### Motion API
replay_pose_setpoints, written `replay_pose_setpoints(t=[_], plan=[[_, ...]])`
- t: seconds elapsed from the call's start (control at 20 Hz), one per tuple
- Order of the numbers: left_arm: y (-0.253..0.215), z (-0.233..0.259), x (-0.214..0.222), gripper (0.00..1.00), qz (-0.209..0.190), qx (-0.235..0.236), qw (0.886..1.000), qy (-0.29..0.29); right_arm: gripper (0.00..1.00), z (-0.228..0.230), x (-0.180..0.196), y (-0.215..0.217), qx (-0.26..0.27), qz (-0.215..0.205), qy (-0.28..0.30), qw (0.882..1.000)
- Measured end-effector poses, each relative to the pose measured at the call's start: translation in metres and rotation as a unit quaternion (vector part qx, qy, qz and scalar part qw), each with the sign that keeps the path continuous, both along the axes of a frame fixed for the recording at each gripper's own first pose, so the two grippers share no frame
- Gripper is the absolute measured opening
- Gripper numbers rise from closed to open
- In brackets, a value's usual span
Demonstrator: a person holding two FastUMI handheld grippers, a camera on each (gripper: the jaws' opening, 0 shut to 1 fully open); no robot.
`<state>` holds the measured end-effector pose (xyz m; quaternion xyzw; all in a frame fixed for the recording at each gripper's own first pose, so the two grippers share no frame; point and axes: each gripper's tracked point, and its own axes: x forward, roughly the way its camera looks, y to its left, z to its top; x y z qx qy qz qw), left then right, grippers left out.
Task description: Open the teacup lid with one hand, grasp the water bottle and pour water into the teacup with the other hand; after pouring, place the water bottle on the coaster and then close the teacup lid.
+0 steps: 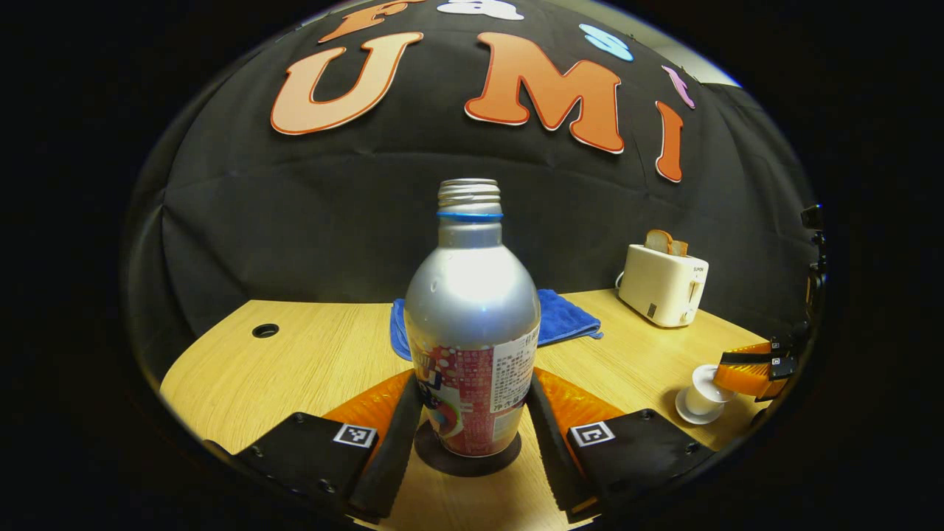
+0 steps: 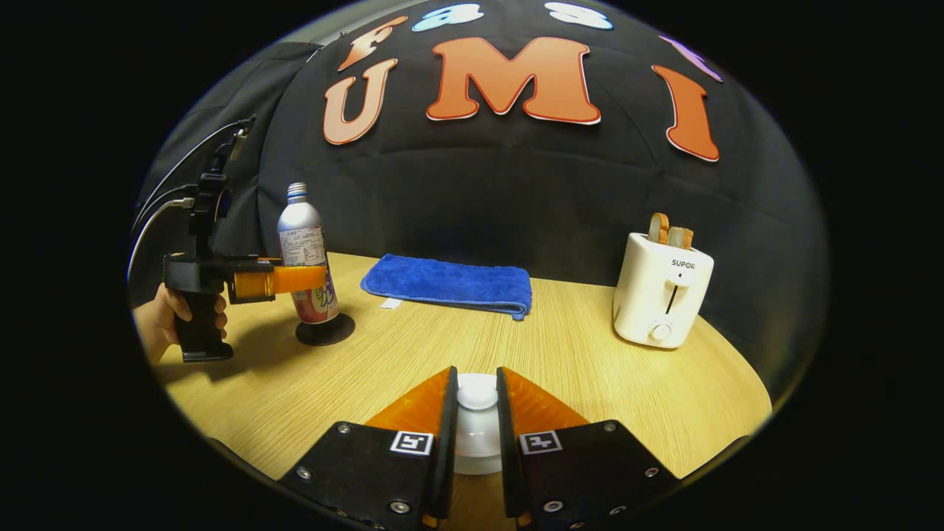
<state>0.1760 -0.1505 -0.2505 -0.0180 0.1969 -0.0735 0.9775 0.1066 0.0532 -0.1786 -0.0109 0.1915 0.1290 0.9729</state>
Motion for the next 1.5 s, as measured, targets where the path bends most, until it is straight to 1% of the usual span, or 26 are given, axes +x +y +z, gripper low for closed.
replay_pose_setpoints(t=[0.1,0.15,0.2,0.25,0.3,0.35,0.45,0.55,0.6,0.8,1.05,1.1,1.15,1.2,1.25,1.3,1.35,1.4,1.5], plan=[[-0.001,-0.003,0.0,0.8,-0.001,-0.001,1.0,0.004,0.32,0.0,0.0,0.003,-0.001,0.004,-0.001,1.0],[0.0,-0.003,-0.001,0.81,-0.001,-0.002,1.0,0.005,0.37,-0.001,0.0,0.004,-0.004,0.006,-0.002,1.0],[-0.002,-0.004,-0.003,0.81,-0.001,-0.003,1.0,0.005,0.39,0.0,-0.001,0.005,-0.009,0.006,-0.004,1.0],[-0.002,-0.004,-0.003,0.8,-0.003,-0.005,1.0,0.008,0.43,-0.001,-0.001,0.006,-0.013,0.008,-0.006,1.0],[-0.002,-0.006,-0.004,0.8,-0.002,-0.004,1.0,0.012,0.45,-0.001,-0.001,0.007,-0.017,0.01,-0.007,1.0],[-0.003,-0.007,-0.004,0.8,-0.002,-0.005,1.0,0.015,0.49,-0.001,-0.002,0.007,-0.02,0.011,-0.009,1.0],[0.0,-0.011,-0.007,0.8,-0.002,-0.005,1.0,0.023,0.53,-0.001,-0.002,0.007,-0.023,0.011,-0.01,1.0],[0.002,-0.014,-0.009,0.81,0.001,-0.003,1.0,0.031,0.53,0.003,-0.001,0.006,-0.022,0.009,-0.017,1.0],[0.004,-0.015,-0.01,0.81,0.004,-0.003,0.999,0.033,0.57,0.006,-0.001,0.006,-0.019,0.009,-0.021,1.0],[0.004,-0.018,-0.014,0.82,0.003,-0.002,0.999,0.041,0.62,0.015,0.0,0.003,-0.013,0.0,-0.038,0.999],[0.007,-0.023,-0.02,0.88,-0.002,0.011,0.998,0.054,0.71,0.025,-0.001,0.0,-0.014,-0.012,-0.055,0.998],[0.008,-0.023,-0.021,0.88,-0.004,0.015,0.998,0.056,0.72,0.028,-0.002,-0.001,-0.014,-0.014,-0.06,0.998],[0.007,-0.023,-0.022,0.93,-0.007,0.019,0.998,0.057,0.7,0.031,-0.001,-0.002,-0.014,-0.015,-0.064,0.998],[0.009,-0.02,-0.023,0.94,-0.008,0.024,0.998,0.052,0.73,0.036,-0.001,-0.002,-0.012,-0.017,-0.069,0.997],[0.009,-0.014,-0.021,0.95,-0.008,0.028,0.999,0.04,0.74,0.039,-0.002,-0.002,-0.01,-0.017,-0.073,0.997],[0.009,-0.009,-0.022,0.97,-0.009,0.03,0.999,0.03,0.72,0.043,-0.004,-0.001,-0.007,-0.016,-0.077,0.997],[0.007,-0.002,-0.023,0.99,-0.011,0.026,0.999,0.021,0.74,0.048,-0.005,0.0,-0.004,-0.017,-0.083,0.996],[0.007,0.003,-0.027,0.99,-0.01,0.023,1.0,0.017,0.73,0.053,-0.007,0.001,-0.003,-0.018,-0.088,0.996],[0.01,0.013,-0.038,0.99,-0.004,0.017,1.0,0.009,0.75,0.065,-0.009,0.003,0.0,-0.02,-0.105,0.994]])
